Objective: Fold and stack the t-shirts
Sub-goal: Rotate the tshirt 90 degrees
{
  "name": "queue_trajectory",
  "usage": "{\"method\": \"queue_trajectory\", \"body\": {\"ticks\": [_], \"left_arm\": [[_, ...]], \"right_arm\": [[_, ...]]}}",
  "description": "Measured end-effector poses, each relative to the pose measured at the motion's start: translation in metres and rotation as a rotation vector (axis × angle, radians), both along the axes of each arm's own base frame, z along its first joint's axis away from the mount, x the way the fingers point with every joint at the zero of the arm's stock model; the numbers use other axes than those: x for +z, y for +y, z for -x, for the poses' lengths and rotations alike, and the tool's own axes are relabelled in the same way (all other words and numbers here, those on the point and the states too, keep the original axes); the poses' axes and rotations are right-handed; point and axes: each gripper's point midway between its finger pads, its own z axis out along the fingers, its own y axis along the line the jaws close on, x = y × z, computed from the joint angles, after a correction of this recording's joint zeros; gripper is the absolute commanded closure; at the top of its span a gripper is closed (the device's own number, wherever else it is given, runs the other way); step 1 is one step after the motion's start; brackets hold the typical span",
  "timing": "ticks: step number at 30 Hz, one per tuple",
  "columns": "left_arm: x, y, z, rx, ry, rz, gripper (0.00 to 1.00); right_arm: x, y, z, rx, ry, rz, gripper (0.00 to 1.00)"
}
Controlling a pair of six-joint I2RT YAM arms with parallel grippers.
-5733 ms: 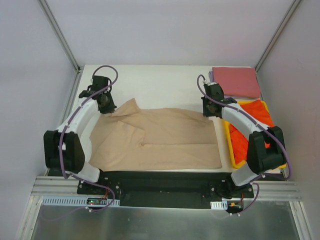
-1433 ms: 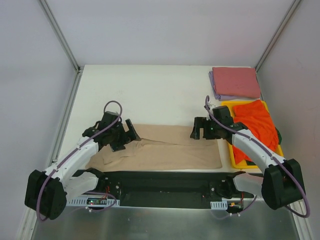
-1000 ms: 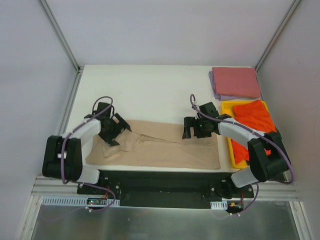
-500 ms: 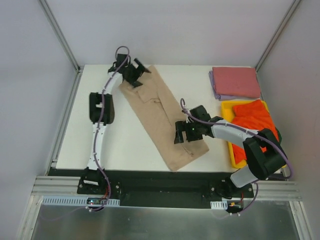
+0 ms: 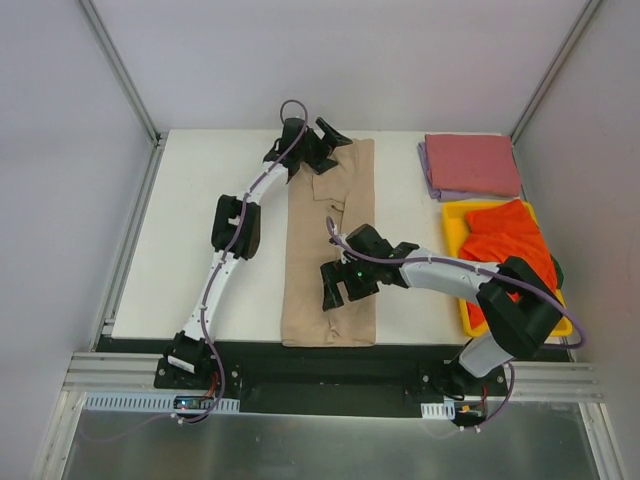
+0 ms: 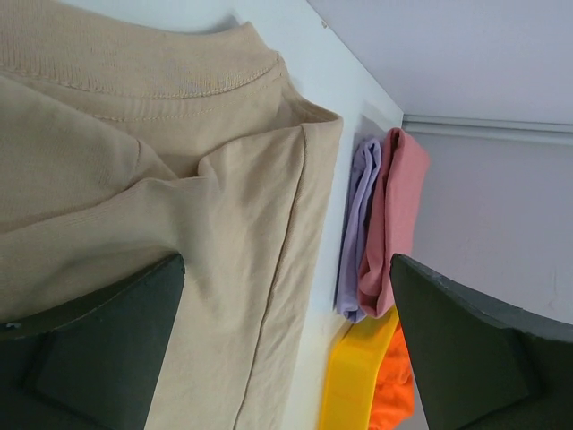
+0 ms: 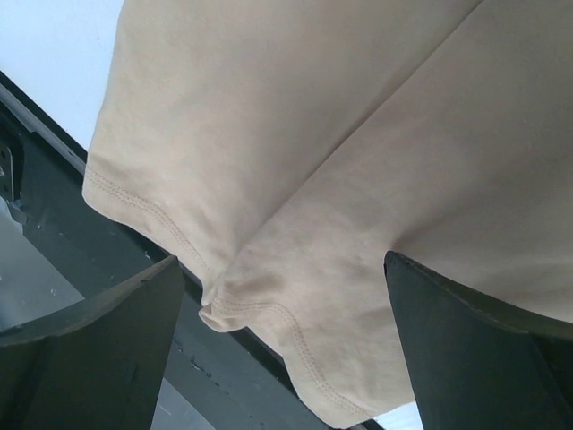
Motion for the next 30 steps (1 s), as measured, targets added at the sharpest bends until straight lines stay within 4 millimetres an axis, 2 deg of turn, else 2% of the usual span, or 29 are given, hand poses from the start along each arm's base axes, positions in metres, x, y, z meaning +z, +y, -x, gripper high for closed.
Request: {"method": "queue_trajectory", "body": {"ticks": [3, 7, 9, 12, 14, 17, 18, 20, 22, 24, 30], "left_arm": [[0.002, 0.004, -0.002, 0.0, -0.025, -0.018, 0.01], [0.016, 0.012, -0.004, 0.003, -0.068, -0.066, 0.01], [0.033, 0.017, 0.001, -0.013, -0.096, -0.1, 0.01], [0.071, 0.028, 0.018, -0.045, -0.138, -0.165, 0.01], [0.115, 0.037, 0.043, -0.083, -0.188, -0.207, 0.01], [0.171, 0.049, 0.087, -0.136, -0.261, -0.233, 0.01], [0.186, 0.056, 0.112, -0.155, -0.273, -0.243, 0.01], [0.201, 0.07, 0.165, -0.189, -0.275, -0.262, 0.01], [0.198, 0.081, 0.213, -0.216, -0.266, -0.29, 0.01], [0.176, 0.085, 0.253, -0.241, -0.222, -0.315, 0.01], [0.043, 0.09, 0.373, -0.401, 0.12, -0.412, 0.01]], "right_arm": [[0.004, -0.003, 0.0, -0.005, -0.008, 0.004, 0.04], [0.015, -0.006, -0.001, -0.004, -0.04, 0.001, 0.04], [0.022, -0.011, -0.002, -0.005, -0.07, 0.012, 0.04], [0.035, -0.019, -0.004, -0.01, -0.118, 0.017, 0.04], [0.046, -0.024, -0.002, -0.006, -0.15, 0.011, 0.01], [0.06, -0.026, 0.006, 0.029, -0.206, -0.006, 0.07], [0.063, -0.025, 0.012, 0.058, -0.222, -0.008, 0.12], [0.063, -0.023, 0.028, 0.13, -0.246, 0.0, 0.17], [0.057, -0.024, 0.042, 0.187, -0.251, 0.025, 0.21], [0.048, -0.027, 0.053, 0.223, -0.243, 0.059, 0.23], [0.012, -0.043, 0.072, 0.293, -0.211, 0.213, 0.24]]}}
